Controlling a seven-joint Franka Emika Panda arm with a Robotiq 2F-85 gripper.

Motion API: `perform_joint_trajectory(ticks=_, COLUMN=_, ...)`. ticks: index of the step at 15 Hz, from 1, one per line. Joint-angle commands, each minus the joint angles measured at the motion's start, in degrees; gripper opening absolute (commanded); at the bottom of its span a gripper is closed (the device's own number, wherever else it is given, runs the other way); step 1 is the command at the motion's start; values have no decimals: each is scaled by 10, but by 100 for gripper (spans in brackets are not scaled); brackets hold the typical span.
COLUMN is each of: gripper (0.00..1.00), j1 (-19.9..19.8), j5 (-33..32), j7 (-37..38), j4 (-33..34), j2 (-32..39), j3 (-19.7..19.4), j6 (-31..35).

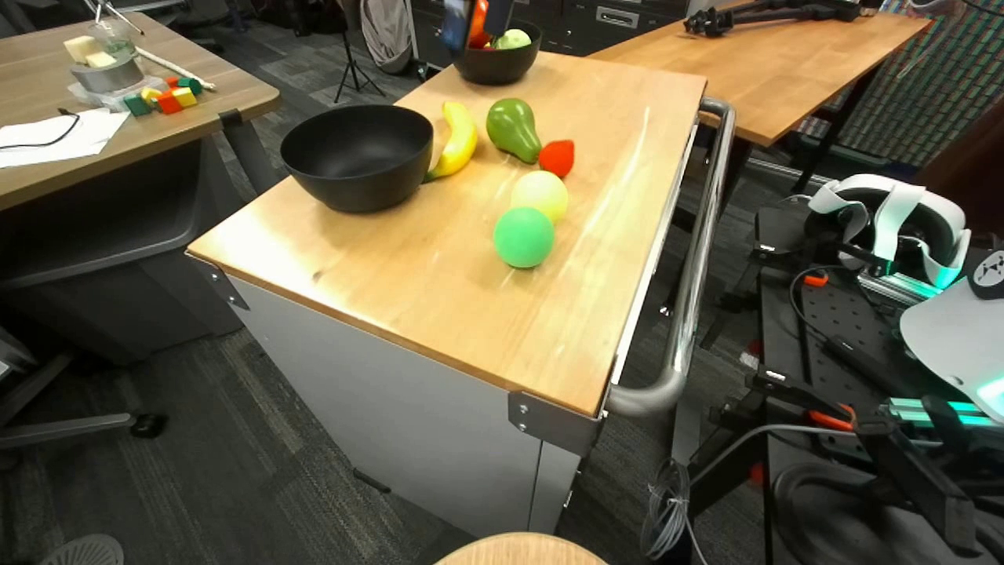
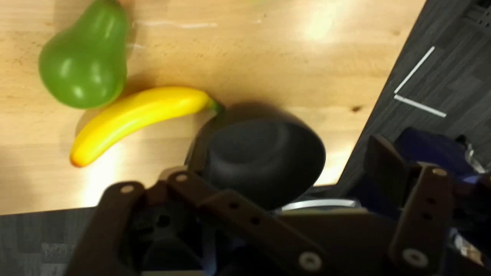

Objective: Pick the fruits in the bowls and put them on the table

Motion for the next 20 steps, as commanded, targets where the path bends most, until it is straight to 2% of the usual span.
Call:
perform_joint_trajectory(ticks=1, gripper=100, j1=-55, j5=16, j7=44, j4=117, j2=31, j3=-14, j6=-64)
perform_joint_trajectory(ticks=4, gripper=100, j1=-107, j5=-3, j7=77, j4=189, j2=76, j3=-44, j6=-83)
perform_joint_trajectory(ticks=6, gripper=100, j1=-135, j5=-23, j7=107, j4=226, j2=116, j3=-62, j6=-70)
perform_joint_trajectory(ticks=7, gripper=100, j1=-126, j5=-5, j7=69, j4=168, j2=66, j3=-49, j6=-65)
perform_joint_trajectory(ticks=9, gripper=100, j1=-139, j5=-6, j7=63, j4=177, j2=84, j3=-55, j6=-65)
perform_joint_trajectory(ticks=14, gripper=100, j1=-129, j5=-18, j7=69, j4=173, j2=84, j3=-43, j6=-55)
perform_joint_trajectory(ticks=17, gripper=100, j1=-129, j5=-92, j7=131, j4=212, j2=112, j3=-49, j6=-65)
perform_joint_trajectory(ticks=20, gripper=100, j1=-136, j5=-127, j7=206, j4=266, j2=151, j3=-62, j6=-78)
